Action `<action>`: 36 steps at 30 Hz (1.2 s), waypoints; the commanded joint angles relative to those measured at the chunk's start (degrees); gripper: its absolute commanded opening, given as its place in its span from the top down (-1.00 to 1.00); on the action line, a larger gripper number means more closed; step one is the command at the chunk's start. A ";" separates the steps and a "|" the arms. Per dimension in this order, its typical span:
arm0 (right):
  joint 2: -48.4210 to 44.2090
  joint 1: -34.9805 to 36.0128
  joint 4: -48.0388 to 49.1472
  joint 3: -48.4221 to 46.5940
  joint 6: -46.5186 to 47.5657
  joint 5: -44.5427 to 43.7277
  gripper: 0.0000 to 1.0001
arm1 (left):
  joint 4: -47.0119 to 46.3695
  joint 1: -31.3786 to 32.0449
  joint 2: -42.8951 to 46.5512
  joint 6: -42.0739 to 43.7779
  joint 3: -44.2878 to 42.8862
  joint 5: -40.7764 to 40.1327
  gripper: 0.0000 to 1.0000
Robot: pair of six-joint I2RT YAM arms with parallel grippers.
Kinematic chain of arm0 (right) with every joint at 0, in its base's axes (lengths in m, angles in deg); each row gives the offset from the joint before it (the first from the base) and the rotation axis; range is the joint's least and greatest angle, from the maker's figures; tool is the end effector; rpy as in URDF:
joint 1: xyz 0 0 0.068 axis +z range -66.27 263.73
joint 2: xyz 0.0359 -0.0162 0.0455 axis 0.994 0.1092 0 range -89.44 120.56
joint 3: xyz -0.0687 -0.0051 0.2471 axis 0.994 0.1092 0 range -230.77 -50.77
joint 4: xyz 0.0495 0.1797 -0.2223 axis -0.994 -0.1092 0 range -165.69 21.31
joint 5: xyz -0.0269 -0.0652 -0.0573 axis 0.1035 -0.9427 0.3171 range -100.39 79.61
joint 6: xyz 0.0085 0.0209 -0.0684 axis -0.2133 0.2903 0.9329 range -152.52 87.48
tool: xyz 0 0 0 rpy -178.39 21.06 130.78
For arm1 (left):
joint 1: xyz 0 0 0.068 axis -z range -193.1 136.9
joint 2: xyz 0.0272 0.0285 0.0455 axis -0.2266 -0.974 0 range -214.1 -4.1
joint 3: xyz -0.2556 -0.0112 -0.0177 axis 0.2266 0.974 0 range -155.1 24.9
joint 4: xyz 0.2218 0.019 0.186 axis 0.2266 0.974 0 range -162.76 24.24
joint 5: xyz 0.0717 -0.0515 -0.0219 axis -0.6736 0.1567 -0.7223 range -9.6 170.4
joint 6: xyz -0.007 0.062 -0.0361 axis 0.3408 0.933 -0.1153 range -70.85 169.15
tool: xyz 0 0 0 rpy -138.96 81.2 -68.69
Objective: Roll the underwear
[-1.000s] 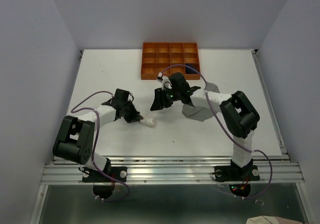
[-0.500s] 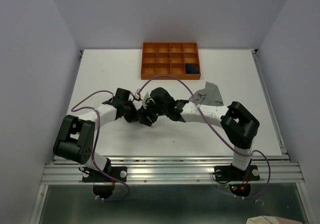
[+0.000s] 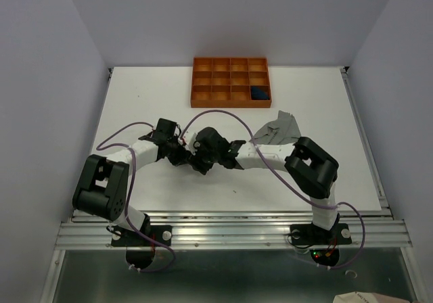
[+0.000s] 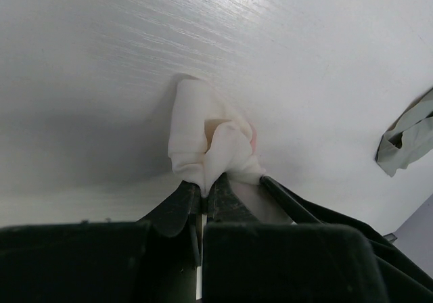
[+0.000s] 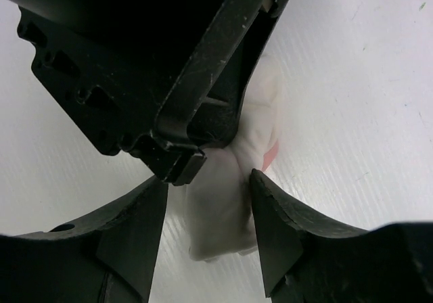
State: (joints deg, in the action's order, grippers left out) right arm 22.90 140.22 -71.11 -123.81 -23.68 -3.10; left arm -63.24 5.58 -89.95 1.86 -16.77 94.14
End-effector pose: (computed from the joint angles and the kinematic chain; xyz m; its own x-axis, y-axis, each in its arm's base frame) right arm 0.2500 0.3913 0.1255 -0.2279 -0.6202 -0.7506 -0.9253 0.3779 -0.0312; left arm 0.2982 -0.1158 0.1047 -0.8443 -0.4681 -0.2609 -0.2597 0.7832 -0.5650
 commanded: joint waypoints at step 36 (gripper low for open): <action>8.78 5.12 -0.05 0.52 3.21 -23.10 0.80 | 5.77 0.40 -0.56 1.67 0.01 0.42 0.23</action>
State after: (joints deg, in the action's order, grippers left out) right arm 27.09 144.88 -68.68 -124.88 -20.60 -21.37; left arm -63.11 4.88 -90.30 1.65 -16.92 94.97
